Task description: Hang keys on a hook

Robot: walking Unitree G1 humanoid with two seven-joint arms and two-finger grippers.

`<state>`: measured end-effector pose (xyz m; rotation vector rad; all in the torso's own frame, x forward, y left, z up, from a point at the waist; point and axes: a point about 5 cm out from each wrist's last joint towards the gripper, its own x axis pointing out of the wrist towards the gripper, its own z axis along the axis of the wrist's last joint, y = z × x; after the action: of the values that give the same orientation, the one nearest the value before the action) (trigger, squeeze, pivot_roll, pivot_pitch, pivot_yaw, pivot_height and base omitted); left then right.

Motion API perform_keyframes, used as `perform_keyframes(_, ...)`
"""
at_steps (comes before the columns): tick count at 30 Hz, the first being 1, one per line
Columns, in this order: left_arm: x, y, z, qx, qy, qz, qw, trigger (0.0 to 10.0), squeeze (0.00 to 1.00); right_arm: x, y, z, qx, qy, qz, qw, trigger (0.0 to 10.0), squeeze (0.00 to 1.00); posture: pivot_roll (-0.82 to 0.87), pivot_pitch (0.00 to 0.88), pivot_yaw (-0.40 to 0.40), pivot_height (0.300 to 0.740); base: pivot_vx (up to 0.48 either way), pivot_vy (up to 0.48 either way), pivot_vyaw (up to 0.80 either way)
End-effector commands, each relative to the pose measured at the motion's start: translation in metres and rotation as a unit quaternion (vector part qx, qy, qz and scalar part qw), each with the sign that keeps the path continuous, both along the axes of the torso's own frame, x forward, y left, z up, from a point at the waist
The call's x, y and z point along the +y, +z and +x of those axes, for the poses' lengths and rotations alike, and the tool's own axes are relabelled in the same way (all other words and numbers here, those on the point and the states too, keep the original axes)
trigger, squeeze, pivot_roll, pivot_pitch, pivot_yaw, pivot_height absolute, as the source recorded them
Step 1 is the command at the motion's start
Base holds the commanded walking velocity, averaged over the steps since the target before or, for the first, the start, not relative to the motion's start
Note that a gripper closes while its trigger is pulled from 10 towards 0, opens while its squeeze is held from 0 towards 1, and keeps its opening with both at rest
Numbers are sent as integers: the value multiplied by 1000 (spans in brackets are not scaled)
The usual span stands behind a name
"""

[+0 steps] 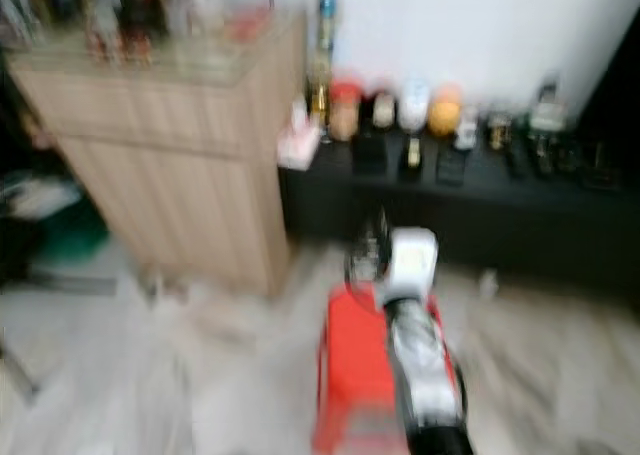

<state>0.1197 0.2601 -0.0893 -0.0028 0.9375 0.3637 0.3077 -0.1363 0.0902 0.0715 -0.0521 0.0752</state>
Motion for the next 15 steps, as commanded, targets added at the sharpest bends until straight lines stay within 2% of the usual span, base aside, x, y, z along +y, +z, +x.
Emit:
perform_keyframes(1,-3,0,2,-2,-5,-4,1000,10000,0,3,6,2,-11,5,3,1000,10000,0,-3,0,-51,740,-296,0,0)
perform_keyframes(15,-4,-2,-2,6,-2,-10,1000,10000,0,4,7,3,-10,4,7,1000,10000,0,-4,0,-50,740,-292,0,0)
